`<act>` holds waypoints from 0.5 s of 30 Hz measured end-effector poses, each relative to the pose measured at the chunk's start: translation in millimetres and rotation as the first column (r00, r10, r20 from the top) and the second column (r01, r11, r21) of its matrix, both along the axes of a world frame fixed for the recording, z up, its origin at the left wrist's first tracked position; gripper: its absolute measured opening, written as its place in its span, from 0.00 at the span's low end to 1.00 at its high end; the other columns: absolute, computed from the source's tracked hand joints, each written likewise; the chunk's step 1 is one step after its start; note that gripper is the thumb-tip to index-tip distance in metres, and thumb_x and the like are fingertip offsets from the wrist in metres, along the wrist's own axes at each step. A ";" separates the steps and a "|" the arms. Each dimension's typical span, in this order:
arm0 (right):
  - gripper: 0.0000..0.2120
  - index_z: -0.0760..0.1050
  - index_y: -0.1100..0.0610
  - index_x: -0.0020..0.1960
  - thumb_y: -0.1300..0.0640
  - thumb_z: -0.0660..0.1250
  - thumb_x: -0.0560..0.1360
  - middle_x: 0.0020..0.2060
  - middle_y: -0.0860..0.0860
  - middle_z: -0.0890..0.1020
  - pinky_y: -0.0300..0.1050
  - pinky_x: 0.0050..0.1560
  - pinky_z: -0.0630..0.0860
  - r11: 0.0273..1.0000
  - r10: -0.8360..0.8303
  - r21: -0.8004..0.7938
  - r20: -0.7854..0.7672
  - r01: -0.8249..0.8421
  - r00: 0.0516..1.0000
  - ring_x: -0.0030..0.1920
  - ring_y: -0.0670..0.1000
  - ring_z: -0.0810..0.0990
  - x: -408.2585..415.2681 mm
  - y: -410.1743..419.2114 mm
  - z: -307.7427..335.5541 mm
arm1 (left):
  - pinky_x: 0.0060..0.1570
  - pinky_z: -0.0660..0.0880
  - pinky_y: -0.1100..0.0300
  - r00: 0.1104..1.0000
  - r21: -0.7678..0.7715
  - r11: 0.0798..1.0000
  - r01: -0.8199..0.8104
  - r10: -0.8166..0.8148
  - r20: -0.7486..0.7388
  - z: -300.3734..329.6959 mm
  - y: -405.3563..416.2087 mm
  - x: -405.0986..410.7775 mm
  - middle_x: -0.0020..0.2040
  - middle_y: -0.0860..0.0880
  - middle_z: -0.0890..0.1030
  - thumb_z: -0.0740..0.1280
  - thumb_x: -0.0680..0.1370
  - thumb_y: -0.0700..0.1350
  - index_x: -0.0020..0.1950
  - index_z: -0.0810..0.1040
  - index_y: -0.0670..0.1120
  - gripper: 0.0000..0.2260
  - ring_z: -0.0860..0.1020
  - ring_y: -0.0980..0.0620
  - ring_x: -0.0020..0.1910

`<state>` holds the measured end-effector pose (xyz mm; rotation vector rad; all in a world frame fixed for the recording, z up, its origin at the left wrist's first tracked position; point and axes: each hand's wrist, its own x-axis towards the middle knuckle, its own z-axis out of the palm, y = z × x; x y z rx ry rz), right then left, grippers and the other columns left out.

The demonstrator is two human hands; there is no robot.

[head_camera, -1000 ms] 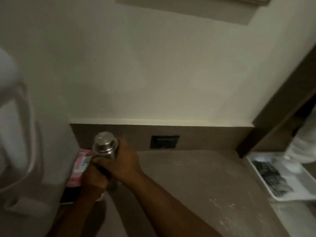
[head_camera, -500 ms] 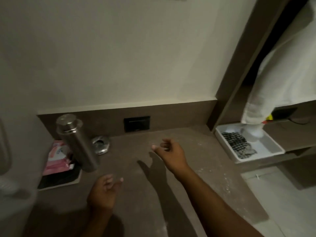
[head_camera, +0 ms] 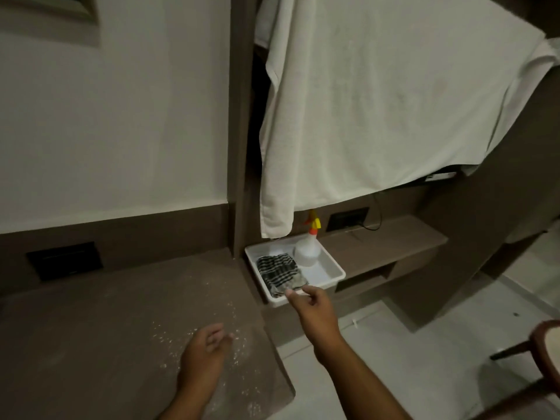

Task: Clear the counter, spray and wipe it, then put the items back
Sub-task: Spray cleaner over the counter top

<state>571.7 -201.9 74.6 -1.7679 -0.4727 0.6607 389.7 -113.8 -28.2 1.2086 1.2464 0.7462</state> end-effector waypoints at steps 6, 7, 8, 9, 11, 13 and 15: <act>0.29 0.72 0.53 0.65 0.42 0.75 0.69 0.49 0.46 0.77 0.56 0.61 0.77 0.998 -0.052 0.023 -0.058 0.054 0.997 0.52 0.48 0.78 44.3 18.2 -8.6 | 0.52 0.79 0.54 0.982 -0.021 0.982 0.186 -0.184 0.045 29.0 29.4 88.1 0.48 0.58 0.83 0.73 0.68 0.54 0.48 0.79 0.57 0.10 0.82 0.56 0.48; 0.30 0.71 0.54 0.66 0.42 0.74 0.69 0.49 0.46 0.77 0.54 0.59 0.78 0.998 -0.064 0.016 -0.033 0.064 0.997 0.51 0.47 0.78 54.5 21.5 -8.7 | 0.53 0.79 0.55 0.977 -0.017 0.978 0.207 -0.206 0.055 31.2 34.9 102.3 0.49 0.56 0.84 0.73 0.70 0.52 0.48 0.79 0.56 0.09 0.82 0.56 0.49; 0.31 0.71 0.55 0.67 0.43 0.74 0.70 0.48 0.46 0.77 0.51 0.56 0.79 0.997 -0.079 0.011 -0.007 0.079 0.997 0.50 0.46 0.78 66.7 25.7 -7.9 | 0.54 0.78 0.56 0.973 -0.023 0.975 0.222 -0.220 0.064 33.1 39.7 115.8 0.51 0.53 0.84 0.73 0.72 0.49 0.49 0.79 0.55 0.07 0.82 0.55 0.49; 0.31 0.70 0.56 0.68 0.43 0.74 0.70 0.47 0.45 0.77 0.48 0.52 0.79 0.995 -0.098 0.010 0.018 0.097 0.995 0.48 0.44 0.78 81.1 31.6 -7.0 | 0.55 0.77 0.55 0.971 -0.032 0.972 0.233 -0.230 0.070 34.0 44.6 130.4 0.53 0.50 0.84 0.72 0.73 0.46 0.51 0.79 0.53 0.08 0.82 0.53 0.51; 0.32 0.69 0.56 0.69 0.44 0.73 0.71 0.45 0.44 0.77 0.40 0.44 0.75 0.993 -0.118 0.006 0.062 0.118 0.991 0.45 0.42 0.77 112.7 47.5 -6.2 | 0.56 0.76 0.56 0.968 -0.060 0.968 0.242 -0.237 0.077 33.6 52.6 157.5 0.57 0.45 0.83 0.71 0.75 0.43 0.60 0.78 0.45 0.14 0.81 0.50 0.53; 0.32 0.68 0.55 0.70 0.43 0.73 0.71 0.47 0.44 0.77 0.39 0.43 0.72 0.993 -0.116 -0.006 0.095 0.117 0.989 0.46 0.43 0.77 143.3 70.5 -6.6 | 0.52 0.75 0.60 0.974 -0.079 0.972 0.219 -0.214 0.073 34.1 59.0 181.1 0.57 0.45 0.82 0.69 0.77 0.42 0.65 0.76 0.41 0.17 0.80 0.52 0.51; 0.32 0.68 0.55 0.70 0.43 0.73 0.71 0.53 0.48 0.77 0.43 0.47 0.71 0.995 -0.092 -0.013 0.135 0.094 0.987 0.49 0.47 0.76 175.9 99.7 -13.3 | 0.50 0.74 0.62 0.981 -0.095 0.978 0.188 -0.182 0.066 36.6 64.0 200.9 0.58 0.44 0.81 0.68 0.78 0.41 0.67 0.74 0.40 0.18 0.79 0.52 0.51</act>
